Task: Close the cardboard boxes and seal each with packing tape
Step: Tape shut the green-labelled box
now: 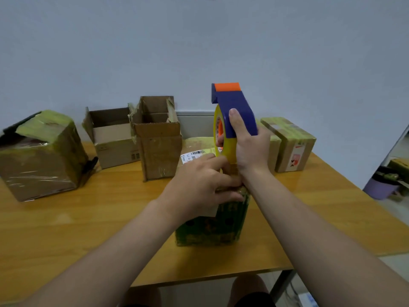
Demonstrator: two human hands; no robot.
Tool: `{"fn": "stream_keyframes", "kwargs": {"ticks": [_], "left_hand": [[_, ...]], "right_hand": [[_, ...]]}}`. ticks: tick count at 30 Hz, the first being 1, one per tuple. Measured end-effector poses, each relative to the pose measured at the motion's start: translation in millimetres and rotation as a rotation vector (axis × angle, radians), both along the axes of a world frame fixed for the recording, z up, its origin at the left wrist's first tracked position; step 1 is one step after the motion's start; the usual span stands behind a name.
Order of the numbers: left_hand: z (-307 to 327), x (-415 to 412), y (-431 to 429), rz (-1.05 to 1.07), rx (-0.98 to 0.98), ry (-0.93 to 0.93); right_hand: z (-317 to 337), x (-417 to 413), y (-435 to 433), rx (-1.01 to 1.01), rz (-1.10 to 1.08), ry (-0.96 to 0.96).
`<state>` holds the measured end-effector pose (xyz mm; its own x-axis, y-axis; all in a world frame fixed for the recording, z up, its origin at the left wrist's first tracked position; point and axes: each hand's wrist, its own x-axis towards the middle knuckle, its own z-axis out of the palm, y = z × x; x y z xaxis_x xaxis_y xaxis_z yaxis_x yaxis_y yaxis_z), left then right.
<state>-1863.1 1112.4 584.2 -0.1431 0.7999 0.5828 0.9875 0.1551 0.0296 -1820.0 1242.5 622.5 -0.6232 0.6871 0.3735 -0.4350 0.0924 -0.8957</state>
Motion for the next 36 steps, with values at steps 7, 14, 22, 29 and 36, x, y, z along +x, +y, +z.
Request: {"fn": "stream_keyframes", "kwargs": {"ticks": [7, 14, 22, 29, 36], "left_hand": [[12, -11, -18, -0.030, -0.183, -0.076], [-29, -17, -32, 0.049, 0.195, -0.299], [-82, -4, -22, 0.010, 0.684, -0.789], [-91, -5, -33, -0.127, 0.610, -0.936], [-84, -2, -23, -0.043, 0.758, -1.053]], "right_hand": [[-4, -1, 2, 0.032, -0.018, 0.000], [-10, -3, 0, 0.153, -0.012, -0.018], [-11, -3, 1, 0.157, -0.017, -0.004], [-9, -3, 4, 0.101, 0.004, 0.024], [-10, -3, 5, 0.030, -0.003, 0.028]]}}
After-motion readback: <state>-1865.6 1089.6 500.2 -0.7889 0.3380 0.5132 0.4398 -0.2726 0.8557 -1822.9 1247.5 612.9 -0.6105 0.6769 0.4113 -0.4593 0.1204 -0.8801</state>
